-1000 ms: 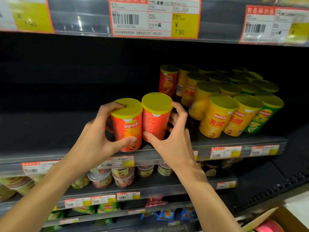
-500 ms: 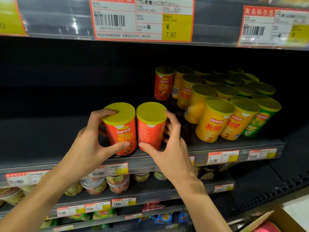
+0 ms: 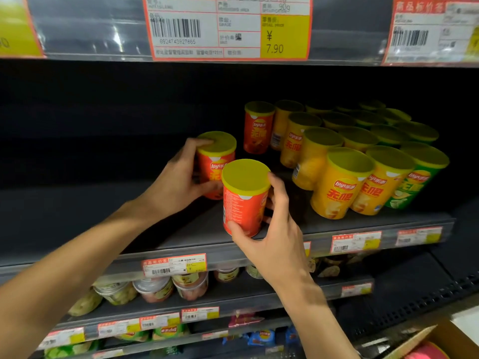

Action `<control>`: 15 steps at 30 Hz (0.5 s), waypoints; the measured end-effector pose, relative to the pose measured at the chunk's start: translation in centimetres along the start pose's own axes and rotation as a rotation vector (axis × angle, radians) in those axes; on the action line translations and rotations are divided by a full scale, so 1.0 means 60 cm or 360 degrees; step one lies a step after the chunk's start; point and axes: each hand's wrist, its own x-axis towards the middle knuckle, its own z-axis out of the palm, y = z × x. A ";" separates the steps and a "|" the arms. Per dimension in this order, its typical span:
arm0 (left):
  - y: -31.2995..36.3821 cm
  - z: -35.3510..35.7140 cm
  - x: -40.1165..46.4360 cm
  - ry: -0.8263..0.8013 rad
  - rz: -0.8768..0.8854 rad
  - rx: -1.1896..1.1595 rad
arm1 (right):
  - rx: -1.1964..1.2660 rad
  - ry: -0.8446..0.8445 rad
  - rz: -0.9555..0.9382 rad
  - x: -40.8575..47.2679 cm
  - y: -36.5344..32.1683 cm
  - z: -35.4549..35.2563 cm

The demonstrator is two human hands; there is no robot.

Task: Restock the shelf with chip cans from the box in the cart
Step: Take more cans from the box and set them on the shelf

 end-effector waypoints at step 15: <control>-0.065 0.046 0.175 0.0142 -0.0184 -0.0185 | -0.0091 0.0090 -0.0001 -0.007 -0.003 0.001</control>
